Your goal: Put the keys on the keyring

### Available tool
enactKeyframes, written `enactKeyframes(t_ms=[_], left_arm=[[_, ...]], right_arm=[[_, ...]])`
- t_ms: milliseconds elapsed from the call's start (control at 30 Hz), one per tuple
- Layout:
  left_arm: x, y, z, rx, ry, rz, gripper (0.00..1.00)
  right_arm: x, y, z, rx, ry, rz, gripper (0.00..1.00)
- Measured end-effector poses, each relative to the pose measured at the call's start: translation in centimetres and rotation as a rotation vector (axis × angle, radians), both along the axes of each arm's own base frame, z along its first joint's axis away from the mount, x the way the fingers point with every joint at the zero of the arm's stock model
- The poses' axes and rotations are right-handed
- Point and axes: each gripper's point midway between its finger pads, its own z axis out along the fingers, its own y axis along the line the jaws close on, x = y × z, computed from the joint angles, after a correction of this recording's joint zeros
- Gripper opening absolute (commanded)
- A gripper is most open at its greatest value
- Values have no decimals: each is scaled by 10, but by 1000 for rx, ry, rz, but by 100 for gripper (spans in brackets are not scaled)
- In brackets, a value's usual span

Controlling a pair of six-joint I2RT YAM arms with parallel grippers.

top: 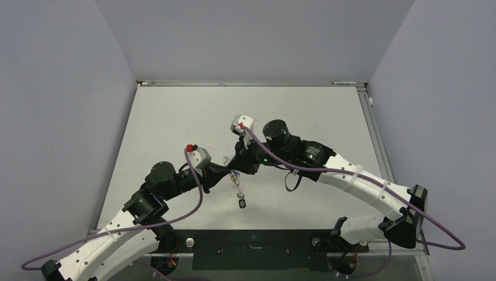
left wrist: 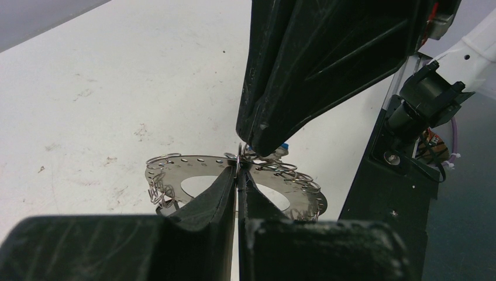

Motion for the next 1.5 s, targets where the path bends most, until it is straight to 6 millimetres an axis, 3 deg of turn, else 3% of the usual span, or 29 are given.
enactKeyframes(t_ms=[1200,1400,1500], left_arm=[[0,1,2,-6,-8,4,0],[-1,1,4,-9,-11,-1,0],[-2,2,5,-13,-15,-2,0]], right_arm=[[12,-6,-7,-13,42,-82,6],[14,-6,-7,-12,45,-87,36],[17,-8,-7,-11,44,-98,42]])
